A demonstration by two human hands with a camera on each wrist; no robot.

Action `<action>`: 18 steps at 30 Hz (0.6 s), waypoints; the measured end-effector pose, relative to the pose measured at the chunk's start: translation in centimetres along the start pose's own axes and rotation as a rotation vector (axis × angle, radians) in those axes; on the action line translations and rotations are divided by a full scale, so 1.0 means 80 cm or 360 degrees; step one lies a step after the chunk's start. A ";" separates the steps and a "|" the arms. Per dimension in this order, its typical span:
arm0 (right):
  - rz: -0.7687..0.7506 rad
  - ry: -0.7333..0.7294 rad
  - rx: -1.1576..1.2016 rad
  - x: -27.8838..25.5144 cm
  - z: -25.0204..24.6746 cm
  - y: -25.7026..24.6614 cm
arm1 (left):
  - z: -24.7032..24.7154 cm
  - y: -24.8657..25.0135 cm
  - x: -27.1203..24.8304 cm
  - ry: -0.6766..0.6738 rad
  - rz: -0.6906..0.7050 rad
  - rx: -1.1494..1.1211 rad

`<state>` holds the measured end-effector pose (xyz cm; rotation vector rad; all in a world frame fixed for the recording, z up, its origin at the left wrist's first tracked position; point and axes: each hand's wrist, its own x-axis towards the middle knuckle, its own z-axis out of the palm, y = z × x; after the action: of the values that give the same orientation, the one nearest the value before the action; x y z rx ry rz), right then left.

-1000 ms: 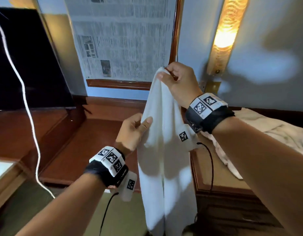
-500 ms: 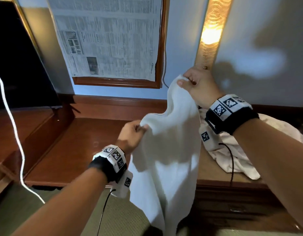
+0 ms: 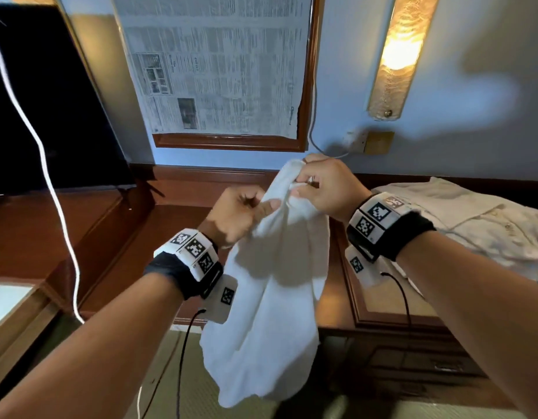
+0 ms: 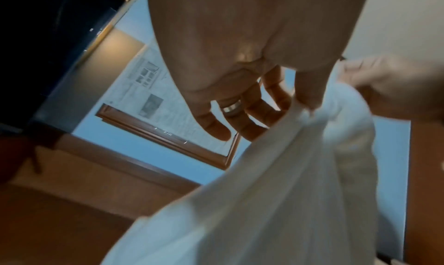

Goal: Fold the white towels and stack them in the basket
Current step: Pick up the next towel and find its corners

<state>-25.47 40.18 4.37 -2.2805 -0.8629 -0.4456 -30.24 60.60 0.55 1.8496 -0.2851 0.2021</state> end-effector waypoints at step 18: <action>0.0358 0.0734 -0.0365 0.075 -0.020 -0.077 | -0.109 -0.190 -0.108 0.0103 -0.0539 0.0973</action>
<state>-25.46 45.38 11.44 -2.3014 -0.3341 -0.9585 -33.91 73.96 -13.27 2.4539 0.1600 0.1192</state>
